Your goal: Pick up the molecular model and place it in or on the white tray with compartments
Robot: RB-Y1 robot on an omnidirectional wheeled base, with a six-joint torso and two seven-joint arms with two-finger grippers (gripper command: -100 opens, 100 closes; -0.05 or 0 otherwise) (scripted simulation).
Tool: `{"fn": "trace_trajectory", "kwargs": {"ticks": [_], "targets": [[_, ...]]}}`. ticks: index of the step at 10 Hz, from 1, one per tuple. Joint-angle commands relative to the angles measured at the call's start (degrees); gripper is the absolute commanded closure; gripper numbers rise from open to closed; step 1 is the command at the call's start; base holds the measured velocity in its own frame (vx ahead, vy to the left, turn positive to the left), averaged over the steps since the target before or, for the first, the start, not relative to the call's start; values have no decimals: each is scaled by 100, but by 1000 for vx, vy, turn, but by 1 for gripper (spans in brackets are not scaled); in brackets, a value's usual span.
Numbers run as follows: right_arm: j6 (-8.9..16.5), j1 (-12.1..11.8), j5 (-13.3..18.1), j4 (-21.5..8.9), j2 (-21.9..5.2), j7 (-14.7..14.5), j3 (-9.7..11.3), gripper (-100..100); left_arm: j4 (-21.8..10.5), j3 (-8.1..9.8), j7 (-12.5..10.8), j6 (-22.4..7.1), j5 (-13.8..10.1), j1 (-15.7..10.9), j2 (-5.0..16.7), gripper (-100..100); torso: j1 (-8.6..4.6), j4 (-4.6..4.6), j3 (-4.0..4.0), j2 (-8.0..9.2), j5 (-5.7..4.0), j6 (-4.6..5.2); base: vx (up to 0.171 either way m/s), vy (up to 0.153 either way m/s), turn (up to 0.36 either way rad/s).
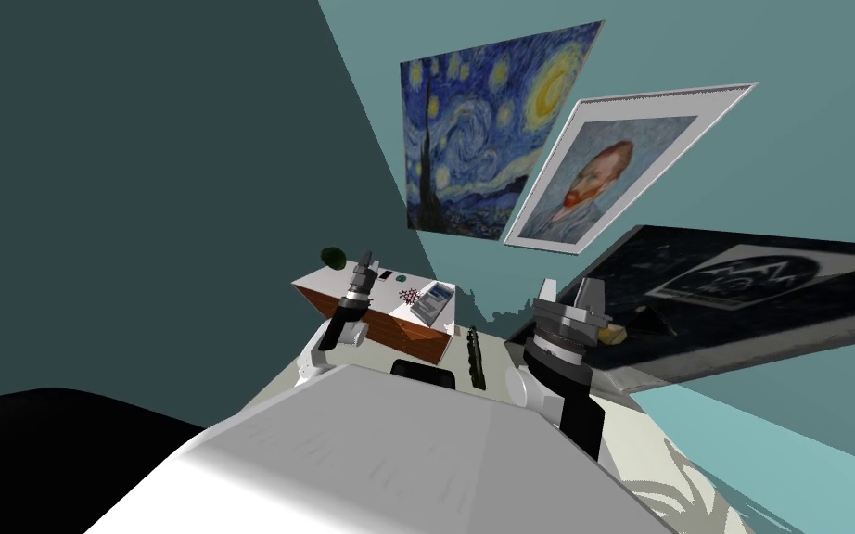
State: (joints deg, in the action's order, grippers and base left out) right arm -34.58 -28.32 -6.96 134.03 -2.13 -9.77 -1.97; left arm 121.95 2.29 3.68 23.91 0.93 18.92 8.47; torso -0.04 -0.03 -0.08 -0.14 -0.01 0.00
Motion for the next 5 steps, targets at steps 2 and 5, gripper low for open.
{"fn": "trace_trajectory", "kwargs": {"ticks": [2, 5], "targets": [[0, 0, 0, 0, 0, 0, 0, 0, -445, 156, -35, -374, 5, -263, 17, -100, 0, 0, 0, 0, 0, 0, 30, -20, 40], [0, 0, 0, 0, 0, 0, 0, 0, -861, 288, -67, -683, -5, -457, 19, -100, -3, 1, 3, 5, -1, 0, 19, -25, 22]]}}
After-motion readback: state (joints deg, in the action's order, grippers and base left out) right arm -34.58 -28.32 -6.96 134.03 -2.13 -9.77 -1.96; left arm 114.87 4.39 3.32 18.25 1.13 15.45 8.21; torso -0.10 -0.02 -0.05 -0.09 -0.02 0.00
